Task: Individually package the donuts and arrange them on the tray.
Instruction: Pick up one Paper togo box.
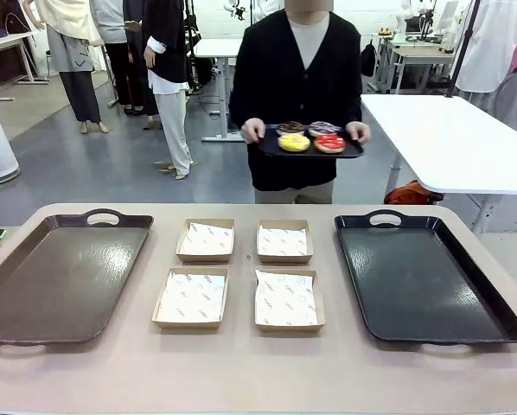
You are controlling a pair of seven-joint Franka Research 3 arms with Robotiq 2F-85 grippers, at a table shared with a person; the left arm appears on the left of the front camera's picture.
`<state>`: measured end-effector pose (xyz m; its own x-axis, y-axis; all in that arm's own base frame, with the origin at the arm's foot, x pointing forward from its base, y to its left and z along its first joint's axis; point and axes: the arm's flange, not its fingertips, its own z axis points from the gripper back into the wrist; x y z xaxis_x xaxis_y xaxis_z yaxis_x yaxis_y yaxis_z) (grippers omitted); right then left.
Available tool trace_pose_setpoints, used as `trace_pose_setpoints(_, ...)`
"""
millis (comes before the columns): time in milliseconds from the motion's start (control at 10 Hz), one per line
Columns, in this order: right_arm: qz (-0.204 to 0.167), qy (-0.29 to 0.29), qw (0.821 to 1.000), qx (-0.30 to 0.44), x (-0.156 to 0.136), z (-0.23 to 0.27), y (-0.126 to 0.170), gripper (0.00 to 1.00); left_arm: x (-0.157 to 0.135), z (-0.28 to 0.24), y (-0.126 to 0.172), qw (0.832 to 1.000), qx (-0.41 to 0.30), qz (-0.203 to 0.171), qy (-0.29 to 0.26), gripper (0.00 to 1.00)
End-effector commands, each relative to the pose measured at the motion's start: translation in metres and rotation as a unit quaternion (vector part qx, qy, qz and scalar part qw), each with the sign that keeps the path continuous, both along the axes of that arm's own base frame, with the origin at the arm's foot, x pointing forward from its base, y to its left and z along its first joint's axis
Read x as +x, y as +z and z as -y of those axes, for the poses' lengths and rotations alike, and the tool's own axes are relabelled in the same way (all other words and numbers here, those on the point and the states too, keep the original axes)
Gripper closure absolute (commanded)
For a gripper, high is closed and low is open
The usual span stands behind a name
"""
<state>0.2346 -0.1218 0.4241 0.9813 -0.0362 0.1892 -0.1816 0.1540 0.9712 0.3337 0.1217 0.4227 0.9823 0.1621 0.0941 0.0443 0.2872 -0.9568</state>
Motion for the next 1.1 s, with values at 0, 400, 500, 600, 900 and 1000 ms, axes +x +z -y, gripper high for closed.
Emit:
trace_pose_setpoints(0,0.013,-0.007,1.0,-0.02,-0.011,-0.016,-0.005,0.0,-0.006,-0.004,0.0,1.0,0.017,0.006,0.02,0.0)
trace_pose_setpoints(400,0.0,0.0,1.0,0.0,0.0,0.0,0.0,0.0,0.0,0.0,0.0,1.0,0.0,0.0,0.0,0.0)
trace_pose_setpoints(500,0.0,0.0,1.0,0.0,0.0,0.0,0.0,0.0,0.0,0.0,0.0,1.0,0.0,0.0,0.0,0.0)
trace_pose_setpoints(600,0.0,0.0,1.0,0.0,0.0,0.0,0.0,0.0,0.0,0.0,0.0,1.0,0.0,0.0,0.0,0.0)
trace_pose_setpoints(900,0.0,0.0,1.0,0.0,0.0,0.0,0.0,0.0,0.0,0.0,0.0,1.0,0.0,0.0,0.0,0.0)
trace_pose_setpoints(1000,0.0,0.0,1.0,0.0,0.0,0.0,0.0,0.0,0.0,0.0,0.0,1.0,0.0,0.0,0.0,0.0)
